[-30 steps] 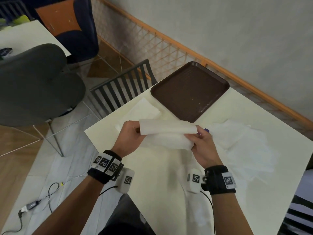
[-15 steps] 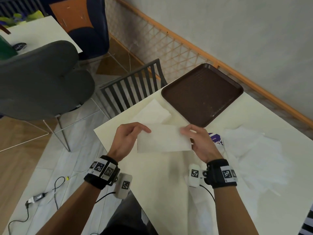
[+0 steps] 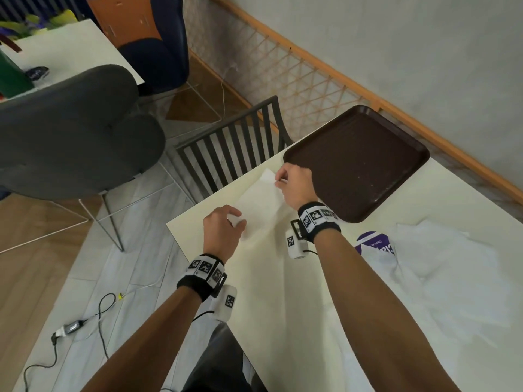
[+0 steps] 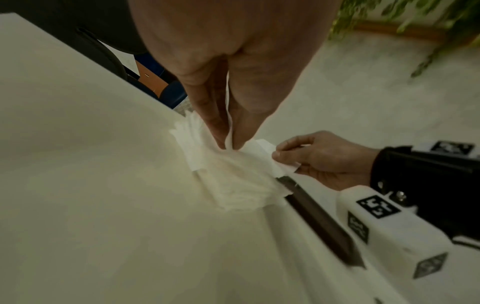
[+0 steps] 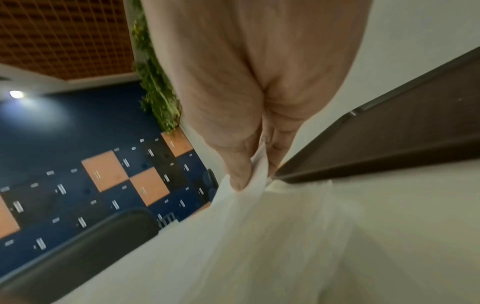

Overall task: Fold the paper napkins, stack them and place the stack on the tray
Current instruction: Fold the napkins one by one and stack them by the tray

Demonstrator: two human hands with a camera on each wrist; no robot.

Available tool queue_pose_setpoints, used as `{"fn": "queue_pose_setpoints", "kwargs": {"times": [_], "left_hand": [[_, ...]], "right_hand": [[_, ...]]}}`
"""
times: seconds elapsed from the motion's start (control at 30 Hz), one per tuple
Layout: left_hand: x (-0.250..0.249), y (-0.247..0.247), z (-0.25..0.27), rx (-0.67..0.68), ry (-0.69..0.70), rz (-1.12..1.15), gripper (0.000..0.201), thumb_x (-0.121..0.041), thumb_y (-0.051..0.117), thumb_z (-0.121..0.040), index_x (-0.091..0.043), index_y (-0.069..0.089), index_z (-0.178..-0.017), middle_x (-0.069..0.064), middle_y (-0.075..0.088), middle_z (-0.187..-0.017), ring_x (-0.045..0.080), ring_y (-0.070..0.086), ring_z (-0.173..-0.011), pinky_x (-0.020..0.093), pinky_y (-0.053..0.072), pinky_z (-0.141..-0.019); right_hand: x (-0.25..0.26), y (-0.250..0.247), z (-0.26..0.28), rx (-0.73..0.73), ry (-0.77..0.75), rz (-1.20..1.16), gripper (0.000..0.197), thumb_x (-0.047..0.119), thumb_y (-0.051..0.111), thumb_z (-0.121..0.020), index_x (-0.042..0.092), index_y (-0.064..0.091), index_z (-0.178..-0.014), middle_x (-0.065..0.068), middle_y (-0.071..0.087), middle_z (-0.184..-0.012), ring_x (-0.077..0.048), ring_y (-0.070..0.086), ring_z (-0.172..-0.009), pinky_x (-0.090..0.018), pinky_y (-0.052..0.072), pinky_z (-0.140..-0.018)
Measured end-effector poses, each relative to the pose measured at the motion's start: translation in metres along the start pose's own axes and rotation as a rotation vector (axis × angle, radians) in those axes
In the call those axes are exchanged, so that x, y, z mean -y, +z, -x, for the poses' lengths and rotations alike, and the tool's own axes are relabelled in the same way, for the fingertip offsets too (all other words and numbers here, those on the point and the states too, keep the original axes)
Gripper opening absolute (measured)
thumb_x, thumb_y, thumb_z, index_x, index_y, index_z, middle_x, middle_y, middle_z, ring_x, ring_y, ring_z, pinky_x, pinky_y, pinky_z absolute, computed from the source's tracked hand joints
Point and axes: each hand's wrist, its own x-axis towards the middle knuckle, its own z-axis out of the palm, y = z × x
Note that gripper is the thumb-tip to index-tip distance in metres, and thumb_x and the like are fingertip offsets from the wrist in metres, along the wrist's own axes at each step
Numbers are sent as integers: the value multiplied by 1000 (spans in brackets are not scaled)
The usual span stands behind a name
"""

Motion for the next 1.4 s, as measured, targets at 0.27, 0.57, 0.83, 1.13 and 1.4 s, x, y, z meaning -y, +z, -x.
{"fn": "queue_pose_setpoints", "kwargs": {"times": [0.27,0.57,0.83,1.13,1.4], "left_hand": [[4,10,8,-68,153,-225,25,-17,84,-86,-18,74,-108,7,45,-125,32,46,-113,40,45,-104],[-41,68,116,301,379,-49,5,-29,75,-94,-29,69,-95,-13,64,-92,8,62,-83,38,58,-80],[-80,152,190,623,432,-399,62,-47,76,-91,-17,51,-140,4,51,-135,28,50,-125,45,49,-104],[-86,149,199,519,360,-183,19,-26,77,-95,-18,72,-113,4,73,-110,25,62,-102,24,34,-79],[-86,121,175,543,428,28,78,-63,83,-79,-34,54,-145,-11,48,-144,13,45,-133,29,39,-112]], "right_hand": [[4,-2,35,-94,-64,158,16,14,74,-100,14,70,-116,-8,64,-127,-25,61,-112,-33,52,-91],[-57,-77,202,-149,-14,11,6,32,70,-103,28,65,-104,11,74,-102,-10,68,-91,-31,59,-81],[-164,-97,330,-100,549,274,53,52,77,-93,29,56,-135,-4,56,-141,-36,55,-127,-48,50,-100],[-197,-84,349,-156,640,-70,77,38,88,-85,29,41,-145,-10,64,-136,-37,61,-123,-54,51,-104],[-155,-136,342,-104,361,-152,32,32,91,-84,25,68,-105,11,67,-86,-20,65,-86,-31,53,-77]]}}
